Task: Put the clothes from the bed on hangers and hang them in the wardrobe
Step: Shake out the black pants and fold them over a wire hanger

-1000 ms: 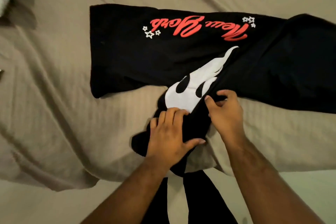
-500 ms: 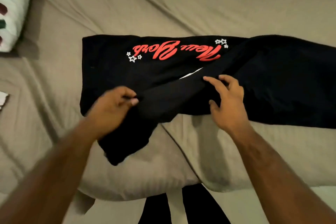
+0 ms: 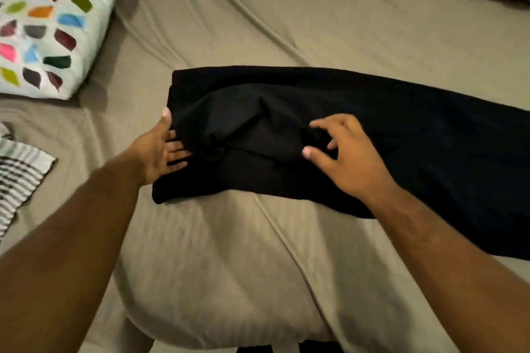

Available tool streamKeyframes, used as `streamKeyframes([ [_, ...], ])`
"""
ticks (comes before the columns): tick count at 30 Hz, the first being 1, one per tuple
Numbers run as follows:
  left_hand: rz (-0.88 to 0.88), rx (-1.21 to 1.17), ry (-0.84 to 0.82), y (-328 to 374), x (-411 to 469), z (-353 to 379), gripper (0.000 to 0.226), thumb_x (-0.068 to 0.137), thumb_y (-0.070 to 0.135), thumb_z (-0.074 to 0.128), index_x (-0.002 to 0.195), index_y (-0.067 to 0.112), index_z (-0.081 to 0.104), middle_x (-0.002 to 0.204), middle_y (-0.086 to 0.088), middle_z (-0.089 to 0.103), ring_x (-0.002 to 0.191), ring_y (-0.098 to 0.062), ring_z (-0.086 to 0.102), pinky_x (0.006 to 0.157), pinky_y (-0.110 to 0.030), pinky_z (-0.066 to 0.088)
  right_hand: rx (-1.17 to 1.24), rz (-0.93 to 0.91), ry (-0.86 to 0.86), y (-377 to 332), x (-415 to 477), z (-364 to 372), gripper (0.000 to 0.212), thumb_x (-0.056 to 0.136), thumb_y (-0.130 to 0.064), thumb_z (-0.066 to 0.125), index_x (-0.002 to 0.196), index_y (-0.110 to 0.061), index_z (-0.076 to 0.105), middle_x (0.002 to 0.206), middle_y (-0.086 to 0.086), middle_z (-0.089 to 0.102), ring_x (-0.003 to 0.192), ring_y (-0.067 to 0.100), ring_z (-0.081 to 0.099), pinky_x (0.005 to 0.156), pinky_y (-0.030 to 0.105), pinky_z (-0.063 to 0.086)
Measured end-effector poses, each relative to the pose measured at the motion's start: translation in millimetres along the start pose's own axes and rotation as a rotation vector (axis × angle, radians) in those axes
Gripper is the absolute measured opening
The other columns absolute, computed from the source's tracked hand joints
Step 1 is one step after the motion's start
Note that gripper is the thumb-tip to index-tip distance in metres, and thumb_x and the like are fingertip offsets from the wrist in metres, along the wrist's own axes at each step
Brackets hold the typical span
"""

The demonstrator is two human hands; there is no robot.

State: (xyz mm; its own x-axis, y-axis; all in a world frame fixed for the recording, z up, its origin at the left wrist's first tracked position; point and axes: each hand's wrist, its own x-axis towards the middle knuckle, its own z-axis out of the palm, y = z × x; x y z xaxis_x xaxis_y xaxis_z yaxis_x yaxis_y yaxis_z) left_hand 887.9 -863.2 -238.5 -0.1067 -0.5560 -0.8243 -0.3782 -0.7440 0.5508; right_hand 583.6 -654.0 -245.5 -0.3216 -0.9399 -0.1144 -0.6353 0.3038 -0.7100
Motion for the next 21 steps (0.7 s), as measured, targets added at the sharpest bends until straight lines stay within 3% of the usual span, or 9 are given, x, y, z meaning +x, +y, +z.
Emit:
streamKeyframes([
  [3,0.132,0.107,0.088,-6,-7,21,0.069,0.084,0.076,0.054,0.133,0.026,0.054,0.127,0.001,0.064,0.11,-0.02,0.062,0.098,-0.04,0.047,-0.26,-0.036,-0.109,-6,-11,26,0.07,0.082,-0.059,0.072,0.143,-0.037,0.046,0.139,-0.008,0.04,0.125,0.016,0.045,0.104,0.041,0.042],
  [6,0.368,0.175,0.181,-8,-6,38,0.053,0.084,0.054,0.074,0.125,0.024,0.061,0.118,0.006,0.07,0.104,-0.016,0.067,0.091,-0.038,0.054,-0.453,-0.043,-0.064,-16,-11,44,0.059,0.089,-0.043,0.069,0.143,-0.036,0.047,0.134,-0.006,0.046,0.123,0.02,0.046,0.101,0.042,0.039],
  [9,0.516,0.096,0.316,1,-11,38,0.028,0.094,0.037,0.068,0.117,0.02,0.069,0.108,0.004,0.073,0.101,-0.015,0.07,0.097,-0.041,0.056,-0.411,-0.057,0.085,-20,-5,48,0.032,0.093,-0.025,0.065,0.125,-0.029,0.066,0.115,-0.004,0.06,0.109,0.022,0.056,0.092,0.042,0.038],
  [12,0.593,-0.128,0.394,22,-26,22,0.016,0.102,0.03,0.057,0.105,0.021,0.07,0.107,0.0,0.073,0.101,-0.019,0.07,0.09,-0.038,0.06,-0.251,-0.098,0.26,-25,-9,31,0.027,0.091,-0.012,0.064,0.116,-0.022,0.07,0.11,-0.002,0.063,0.104,0.021,0.057,0.091,0.04,0.039],
  [14,0.543,-0.108,0.371,26,-37,5,0.017,0.104,0.032,0.053,0.096,0.024,0.066,0.099,0.002,0.069,0.088,-0.016,0.068,0.067,-0.03,0.06,-0.178,-0.143,0.324,-33,-20,20,0.026,0.09,-0.011,0.062,0.114,-0.018,0.07,0.11,-0.001,0.063,0.103,0.019,0.057,0.092,0.041,0.041],
  [16,0.445,0.025,0.283,14,-39,-15,0.017,0.104,0.035,0.053,0.102,0.023,0.065,0.095,0.002,0.067,0.08,-0.014,0.065,0.049,-0.022,0.052,-0.173,-0.166,0.277,-38,-32,19,0.025,0.087,-0.02,0.059,0.109,-0.019,0.07,0.107,-0.003,0.063,0.102,0.018,0.057,0.092,0.041,0.041],
  [17,0.387,0.092,0.251,4,-38,-24,0.021,0.102,0.037,0.055,0.109,0.021,0.066,0.098,-0.001,0.069,0.084,-0.017,0.067,0.051,-0.022,0.052,-0.197,-0.152,0.208,-37,-37,23,0.025,0.085,-0.024,0.058,0.108,-0.022,0.07,0.106,-0.004,0.062,0.102,0.017,0.057,0.092,0.04,0.04],
  [19,0.28,0.228,0.206,-18,-29,-33,0.029,0.099,0.042,0.06,0.113,0.018,0.068,0.105,-0.003,0.072,0.096,-0.023,0.069,0.068,-0.029,0.056,-0.281,-0.069,0.025,-32,-45,38,0.028,0.087,-0.031,0.06,0.114,-0.03,0.067,0.111,-0.008,0.058,0.109,0.016,0.054,0.097,0.039,0.037],
  [21,0.226,0.28,0.159,-31,-23,-34,0.028,0.096,0.045,0.061,0.107,0.021,0.068,0.101,0.004,0.071,0.094,-0.014,0.067,0.077,-0.029,0.054,-0.354,-0.007,-0.097,-30,-53,55,0.039,0.088,-0.033,0.066,0.127,-0.037,0.06,0.122,-0.01,0.051,0.12,0.015,0.047,0.107,0.041,0.033],
])
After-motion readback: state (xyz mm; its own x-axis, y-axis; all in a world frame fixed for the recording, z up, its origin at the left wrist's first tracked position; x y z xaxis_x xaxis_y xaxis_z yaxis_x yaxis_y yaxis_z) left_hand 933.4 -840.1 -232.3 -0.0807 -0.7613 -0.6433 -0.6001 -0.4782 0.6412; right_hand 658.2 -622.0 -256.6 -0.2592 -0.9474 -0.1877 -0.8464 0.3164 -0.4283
